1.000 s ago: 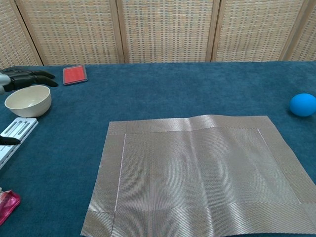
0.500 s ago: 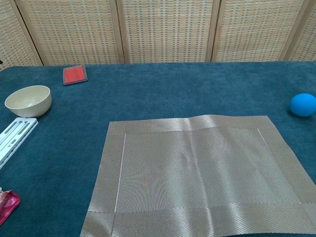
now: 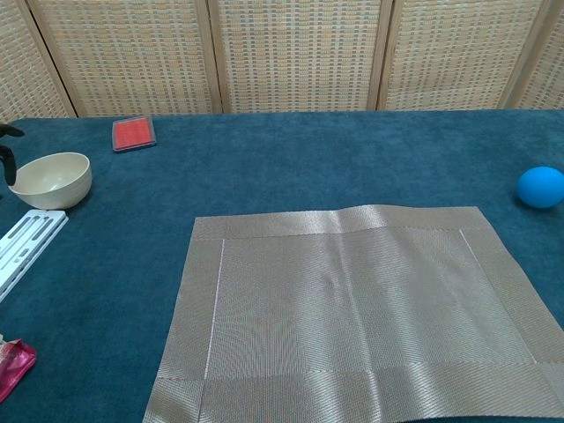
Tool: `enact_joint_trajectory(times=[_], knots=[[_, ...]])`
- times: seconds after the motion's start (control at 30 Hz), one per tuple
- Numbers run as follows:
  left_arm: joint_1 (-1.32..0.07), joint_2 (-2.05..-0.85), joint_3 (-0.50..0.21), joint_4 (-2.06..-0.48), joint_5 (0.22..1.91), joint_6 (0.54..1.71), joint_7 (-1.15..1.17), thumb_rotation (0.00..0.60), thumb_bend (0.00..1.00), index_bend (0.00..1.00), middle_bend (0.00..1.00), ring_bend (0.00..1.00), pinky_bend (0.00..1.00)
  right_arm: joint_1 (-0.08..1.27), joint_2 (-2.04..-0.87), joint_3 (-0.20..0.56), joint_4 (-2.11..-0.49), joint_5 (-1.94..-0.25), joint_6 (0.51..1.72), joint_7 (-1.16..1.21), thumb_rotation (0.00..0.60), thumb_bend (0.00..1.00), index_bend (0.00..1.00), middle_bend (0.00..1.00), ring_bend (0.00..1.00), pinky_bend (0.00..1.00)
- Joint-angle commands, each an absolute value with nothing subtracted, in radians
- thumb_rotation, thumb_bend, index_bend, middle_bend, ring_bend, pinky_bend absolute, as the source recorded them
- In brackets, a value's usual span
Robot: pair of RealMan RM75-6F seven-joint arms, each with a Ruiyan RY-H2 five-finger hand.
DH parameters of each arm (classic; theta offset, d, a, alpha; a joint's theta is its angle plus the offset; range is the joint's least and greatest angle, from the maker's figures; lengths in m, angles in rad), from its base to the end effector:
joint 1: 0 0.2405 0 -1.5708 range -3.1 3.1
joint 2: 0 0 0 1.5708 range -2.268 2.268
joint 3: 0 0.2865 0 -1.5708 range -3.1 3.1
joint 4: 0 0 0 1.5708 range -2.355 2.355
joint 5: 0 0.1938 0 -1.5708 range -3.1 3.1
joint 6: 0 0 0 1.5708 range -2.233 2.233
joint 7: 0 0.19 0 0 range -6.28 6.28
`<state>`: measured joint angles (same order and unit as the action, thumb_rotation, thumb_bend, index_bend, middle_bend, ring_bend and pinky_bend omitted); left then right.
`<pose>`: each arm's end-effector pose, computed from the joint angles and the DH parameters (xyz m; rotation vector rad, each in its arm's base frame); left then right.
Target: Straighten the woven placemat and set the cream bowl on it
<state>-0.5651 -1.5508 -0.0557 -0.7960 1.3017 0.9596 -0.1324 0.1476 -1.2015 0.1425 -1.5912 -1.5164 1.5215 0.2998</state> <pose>-0.3630 0.4199 0.0723 -1.6016 -0.8665 -0.6463 -0.3004 -0.2635 0.1835 1.2381 -1.0394 1.3245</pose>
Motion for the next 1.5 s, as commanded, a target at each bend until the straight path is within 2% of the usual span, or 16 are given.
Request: enact_joint_trajectory(times=[0.03,0.37,0.57,0.67,0.9,1.07,1.17,1.5], knots=[[-0.581,-1.581,-0.062,-0.763,1.304,0.928,-0.131,0.6,0.4,0.47,0.0,0.0,0.0,0.147,-1.201,0.142,-1.591,-1.516,1.522,0.3,0.6,0.22,0.11,0.0,0.0,0.0],[-0.629,-1.67,-0.075,-0.666,1.321,0.856,-0.141,0.6,0.44,0.5,0.0,0.0,0.0,0.147,-1.204,0.138,-1.593,-1.523,1.525,0.288,0.6,0.22,0.11,0.0,0.0,0.0],[-0.635,-1.694,-0.072,-0.646,1.347,0.873,-0.155,0.6,0.57,0.63,0.0,0.0,0.0,0.146,-1.205,0.139,-1.593,-1.522,1.528,0.287,0.6,0.22,0.11,0.0,0.0,0.0],[-0.636,-1.697,-0.071,-0.647,1.356,0.879,-0.159,0.6,0.59,0.69,0.0,0.0,0.0,0.146,-1.204,0.14,-1.593,-1.521,1.528,0.287,0.6,0.22,0.11,0.0,0.0,0.0],[-0.639,-1.684,-0.069,-0.695,1.388,0.926,-0.166,0.6,0.6,0.7,0.0,0.0,0.0,0.147,-1.205,0.141,-1.592,-1.516,1.525,0.288,0.6,0.22,0.11,0.0,0.0,0.0],[-0.646,-1.65,-0.069,-0.819,1.442,1.025,-0.145,0.6,0.6,0.7,0.0,0.0,0.0,0.151,-1.207,0.141,-1.591,-1.515,1.518,0.291,0.6,0.22,0.11,0.0,0.0,0.0],[-0.67,-1.623,-0.07,-0.981,1.509,1.107,-0.097,0.6,0.6,0.7,0.0,0.0,0.0,0.153,-1.207,0.143,-1.59,-1.513,1.515,0.298,0.6,0.22,0.11,0.0,0.0,0.0],[-0.714,-1.604,-0.095,-1.304,1.547,1.127,0.092,0.6,0.6,0.71,0.0,0.0,0.0,0.15,-1.191,0.149,-1.588,-1.51,1.521,0.335,0.6,0.22,0.11,0.0,0.0,0.0]])
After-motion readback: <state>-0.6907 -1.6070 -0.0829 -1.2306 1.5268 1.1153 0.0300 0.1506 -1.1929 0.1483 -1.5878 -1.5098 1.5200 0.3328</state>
